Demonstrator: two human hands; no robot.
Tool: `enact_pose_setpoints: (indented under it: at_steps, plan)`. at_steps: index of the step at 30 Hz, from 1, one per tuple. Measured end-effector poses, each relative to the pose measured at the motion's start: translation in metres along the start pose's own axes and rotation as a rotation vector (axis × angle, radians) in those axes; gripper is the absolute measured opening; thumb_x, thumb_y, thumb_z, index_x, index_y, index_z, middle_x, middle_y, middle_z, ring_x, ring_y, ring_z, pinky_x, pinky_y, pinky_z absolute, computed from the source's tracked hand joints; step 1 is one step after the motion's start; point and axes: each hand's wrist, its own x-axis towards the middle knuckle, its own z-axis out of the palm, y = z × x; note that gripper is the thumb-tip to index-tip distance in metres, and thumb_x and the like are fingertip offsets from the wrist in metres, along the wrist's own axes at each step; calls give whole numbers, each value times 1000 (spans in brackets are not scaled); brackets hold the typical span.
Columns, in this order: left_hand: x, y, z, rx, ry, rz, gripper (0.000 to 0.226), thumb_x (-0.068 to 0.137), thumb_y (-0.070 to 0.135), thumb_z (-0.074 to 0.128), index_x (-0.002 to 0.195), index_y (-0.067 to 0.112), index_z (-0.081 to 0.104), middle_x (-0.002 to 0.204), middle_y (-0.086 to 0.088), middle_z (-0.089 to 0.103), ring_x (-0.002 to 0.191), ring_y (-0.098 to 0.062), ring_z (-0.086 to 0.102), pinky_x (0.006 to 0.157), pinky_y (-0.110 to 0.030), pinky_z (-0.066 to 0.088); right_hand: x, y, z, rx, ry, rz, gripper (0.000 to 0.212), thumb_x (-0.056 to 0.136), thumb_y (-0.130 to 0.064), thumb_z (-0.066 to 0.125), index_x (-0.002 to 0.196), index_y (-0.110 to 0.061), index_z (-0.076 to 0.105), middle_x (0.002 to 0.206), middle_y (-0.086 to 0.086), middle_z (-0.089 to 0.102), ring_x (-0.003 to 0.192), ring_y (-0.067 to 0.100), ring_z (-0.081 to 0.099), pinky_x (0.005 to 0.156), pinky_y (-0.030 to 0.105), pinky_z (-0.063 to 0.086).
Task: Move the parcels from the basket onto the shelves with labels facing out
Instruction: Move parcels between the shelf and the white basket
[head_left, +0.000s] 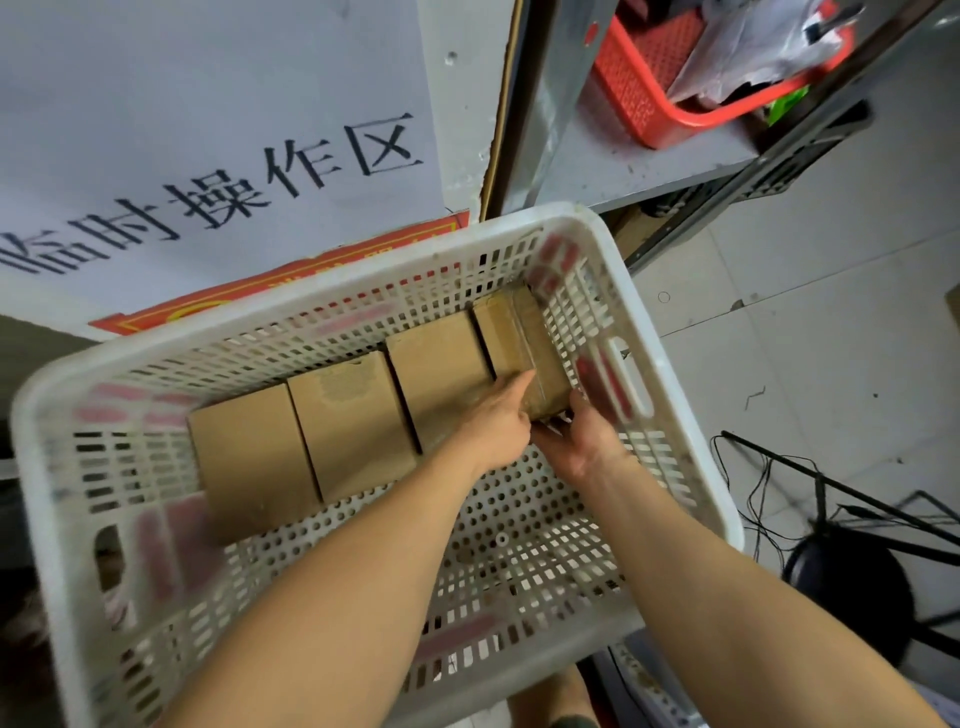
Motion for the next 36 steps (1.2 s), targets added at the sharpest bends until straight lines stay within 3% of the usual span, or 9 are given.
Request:
enact_pose_setpoints:
  at_steps: [5, 8, 10, 15, 18, 22, 26, 31, 36]
  plan:
    - [-60, -14, -21, -66, 186, 31, 53, 112, 28, 44, 163, 33, 33, 168, 5, 35, 144, -18, 47, 111, -26, 38, -52, 9, -7, -579, -2, -153, 29, 106, -5, 55, 133, 7, 59, 130, 28, 64, 118, 41, 67, 99, 37, 60]
    - [-115, -27, -39, -81, 297, 20, 46, 111, 31, 46, 157, 28, 46, 160, 4, 49, 137, -18, 55, 111, -30, 44, -105, 18, 10, -939, -93, -331, 40, 106, -20, 59, 144, -10, 56, 133, 15, 69, 111, 30, 72, 101, 43, 59]
    - [-158, -35, -54, -105, 364, -10, 42, 111, 32, 46, 152, 28, 52, 151, 2, 58, 118, -23, 67, 97, -35, 55, -146, 24, 30, -1189, -197, -482, 43, 105, -30, 62, 146, -19, 58, 138, 1, 68, 120, 18, 67, 109, 40, 53]
    - [-272, -54, -99, -19, 561, -41, 42, 110, 32, 47, 150, 25, 55, 148, 1, 61, 131, -20, 59, 106, -33, 48, -250, 51, 83, -1706, -417, -818, 43, 105, -30, 61, 146, -19, 59, 137, 1, 68, 124, 17, 65, 104, 28, 49]
    - [-344, -68, -125, 34, 710, -52, 35, 108, 27, 50, 139, 20, 64, 136, -4, 69, 122, -25, 63, 98, -37, 52, -308, 73, 119, -1904, -537, -948, 43, 104, -28, 61, 146, -18, 59, 142, 3, 65, 127, 19, 63, 106, 30, 47]
    - [-444, -92, -145, 126, 900, -152, 34, 107, 28, 51, 136, 18, 65, 125, -9, 73, 109, -29, 67, 83, -36, 50, -381, 109, 165, -2064, -707, -1157, 42, 104, -31, 61, 145, -21, 60, 145, 1, 64, 129, 23, 62, 111, 40, 50]
    - [-537, -119, -146, 71, 1102, -300, 40, 107, 33, 51, 144, 22, 60, 138, -3, 67, 126, -27, 61, 103, -40, 49, -451, 152, 207, -2156, -998, -1362, 42, 106, -32, 57, 146, -21, 59, 145, 4, 63, 130, 27, 60, 106, 34, 47]
    - [-648, -129, -120, -18, 1352, -527, 35, 107, 32, 51, 137, 18, 63, 138, -5, 67, 121, -28, 62, 105, -37, 45, -535, 220, 239, -2146, -1389, -1504, 42, 105, -28, 60, 145, -15, 59, 142, 11, 64, 128, 30, 60, 107, 36, 44]
    - [-743, -136, -71, -102, 1585, -730, 42, 107, 38, 52, 146, 23, 58, 146, 0, 63, 131, -25, 58, 107, -37, 47, -613, 287, 242, -2001, -1759, -1560, 42, 104, -34, 61, 145, -26, 59, 143, -2, 63, 126, 20, 60, 104, 34, 50]
